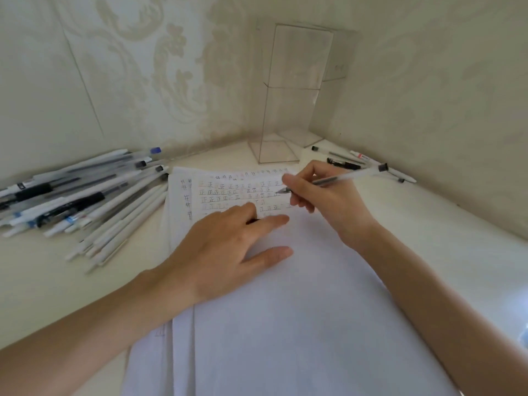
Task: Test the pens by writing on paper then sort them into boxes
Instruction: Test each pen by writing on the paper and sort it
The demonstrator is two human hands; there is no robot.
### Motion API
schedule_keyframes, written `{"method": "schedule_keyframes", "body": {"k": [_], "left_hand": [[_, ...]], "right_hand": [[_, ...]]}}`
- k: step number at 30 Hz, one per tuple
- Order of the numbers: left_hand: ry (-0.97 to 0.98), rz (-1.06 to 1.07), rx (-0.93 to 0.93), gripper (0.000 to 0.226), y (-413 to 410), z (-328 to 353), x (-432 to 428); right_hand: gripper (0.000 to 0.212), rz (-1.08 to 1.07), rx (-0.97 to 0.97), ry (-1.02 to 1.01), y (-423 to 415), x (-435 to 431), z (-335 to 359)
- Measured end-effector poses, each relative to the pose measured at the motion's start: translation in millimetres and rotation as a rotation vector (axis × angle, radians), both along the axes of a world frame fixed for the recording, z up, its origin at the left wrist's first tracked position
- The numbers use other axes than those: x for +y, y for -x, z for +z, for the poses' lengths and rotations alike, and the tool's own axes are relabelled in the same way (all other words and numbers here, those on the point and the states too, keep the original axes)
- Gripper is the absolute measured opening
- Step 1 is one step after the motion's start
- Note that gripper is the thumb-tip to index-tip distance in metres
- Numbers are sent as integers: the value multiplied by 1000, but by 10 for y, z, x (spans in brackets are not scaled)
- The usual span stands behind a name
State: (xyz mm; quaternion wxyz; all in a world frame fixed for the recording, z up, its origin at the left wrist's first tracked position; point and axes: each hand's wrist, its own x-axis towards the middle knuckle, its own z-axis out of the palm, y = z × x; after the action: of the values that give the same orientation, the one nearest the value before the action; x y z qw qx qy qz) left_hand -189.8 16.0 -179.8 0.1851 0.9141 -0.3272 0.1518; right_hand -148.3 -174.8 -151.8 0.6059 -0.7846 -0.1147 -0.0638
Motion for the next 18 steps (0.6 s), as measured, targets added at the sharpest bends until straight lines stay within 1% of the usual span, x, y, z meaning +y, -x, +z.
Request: {"method": "schedule_keyframes", "body": {"k": [2,4,7,12,18], "left_hand": [[-96,-40,30,67,-11,-28,-4],[-118,-29,37,67,-21,-33,1],[-135,-6,38,66,-13,-31,-11],[-137,68,1,59,-20,-40,-27],[-143,89,16,60,-12,-31,-41]], "right_hand": [[22,-72,9,130,-15,59,-66],[21,-118,36,190,-33,80,-98],[21,-156,28,199,-61,115,-110],[30,-122,10,201,-82,127,-142],[27,-135,-17,224,-103,132,-173]]}}
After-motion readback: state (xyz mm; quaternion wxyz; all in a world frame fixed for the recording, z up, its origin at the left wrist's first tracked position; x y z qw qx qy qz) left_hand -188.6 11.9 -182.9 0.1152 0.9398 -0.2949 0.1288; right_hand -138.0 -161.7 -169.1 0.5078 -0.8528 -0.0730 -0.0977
